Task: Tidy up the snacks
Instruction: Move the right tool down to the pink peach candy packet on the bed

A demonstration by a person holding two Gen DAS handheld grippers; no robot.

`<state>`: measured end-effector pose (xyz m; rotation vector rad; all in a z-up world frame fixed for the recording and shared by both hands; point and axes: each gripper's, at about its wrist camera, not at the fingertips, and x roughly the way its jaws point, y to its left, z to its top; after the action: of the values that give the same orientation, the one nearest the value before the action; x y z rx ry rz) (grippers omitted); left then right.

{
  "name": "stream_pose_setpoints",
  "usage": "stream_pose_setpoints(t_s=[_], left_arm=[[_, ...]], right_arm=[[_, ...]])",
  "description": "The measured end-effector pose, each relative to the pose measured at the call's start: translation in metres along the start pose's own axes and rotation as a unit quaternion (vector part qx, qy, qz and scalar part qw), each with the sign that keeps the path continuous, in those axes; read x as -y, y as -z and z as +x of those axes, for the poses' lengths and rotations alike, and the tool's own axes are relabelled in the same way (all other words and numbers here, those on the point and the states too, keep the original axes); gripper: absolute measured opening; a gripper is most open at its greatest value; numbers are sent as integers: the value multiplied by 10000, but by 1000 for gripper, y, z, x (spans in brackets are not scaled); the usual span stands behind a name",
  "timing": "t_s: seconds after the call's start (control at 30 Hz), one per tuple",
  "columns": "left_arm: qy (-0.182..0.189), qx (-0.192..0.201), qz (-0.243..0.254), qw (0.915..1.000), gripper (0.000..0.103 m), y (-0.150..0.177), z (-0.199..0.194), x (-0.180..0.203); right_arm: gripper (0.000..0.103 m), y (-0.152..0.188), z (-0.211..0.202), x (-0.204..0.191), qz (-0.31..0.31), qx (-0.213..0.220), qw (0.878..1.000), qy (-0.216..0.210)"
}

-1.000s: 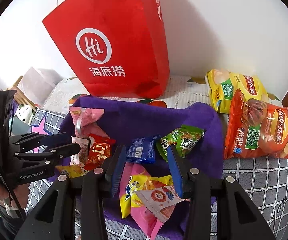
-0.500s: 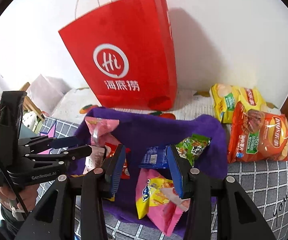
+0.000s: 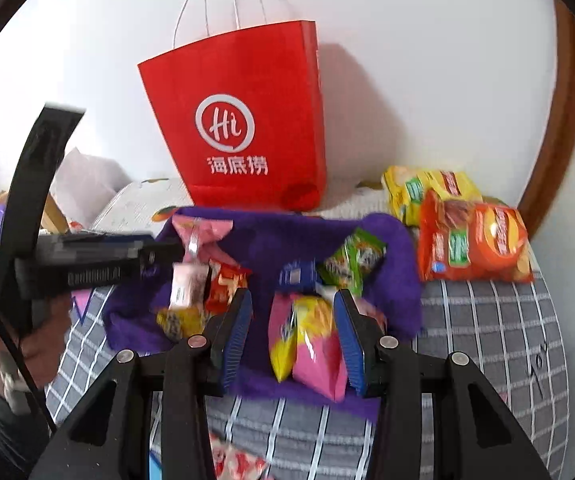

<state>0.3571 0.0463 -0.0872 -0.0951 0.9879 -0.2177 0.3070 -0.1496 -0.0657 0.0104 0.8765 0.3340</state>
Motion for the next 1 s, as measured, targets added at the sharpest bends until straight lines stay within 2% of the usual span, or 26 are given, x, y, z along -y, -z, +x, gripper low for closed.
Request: stream_pose_setpoints(t_s=[0.13,0.33,0.4,0.57,0.73,0.9,1.0], left_arm=[[-13,105,142,9998,50,2,-12,9],[110,200,341,9992,54,4,-25,22],[125,219,407,9989,55,6,-28,26],[155,277,486,9983,55,7,-34,34],[130,307,525,9981,55,9,-36,38],[95,286,540,9981,55,9,-34,39],[81,281,544,9981,55,9,-33,39]], right_arm=[[43,35,-13,8,145,-219,9996,-90],[43,98,-15,17,266,-714,9970,96],[43,120,-14,18,300,-907,9954,9],[46,157,-15,13,333,-1078,9932,-274],[55,174,-8,2,134,-1092,9936,-272],[56,180,8,-3,-83,-1187,9929,38],[56,179,11,-4,-151,-1068,9941,141]])
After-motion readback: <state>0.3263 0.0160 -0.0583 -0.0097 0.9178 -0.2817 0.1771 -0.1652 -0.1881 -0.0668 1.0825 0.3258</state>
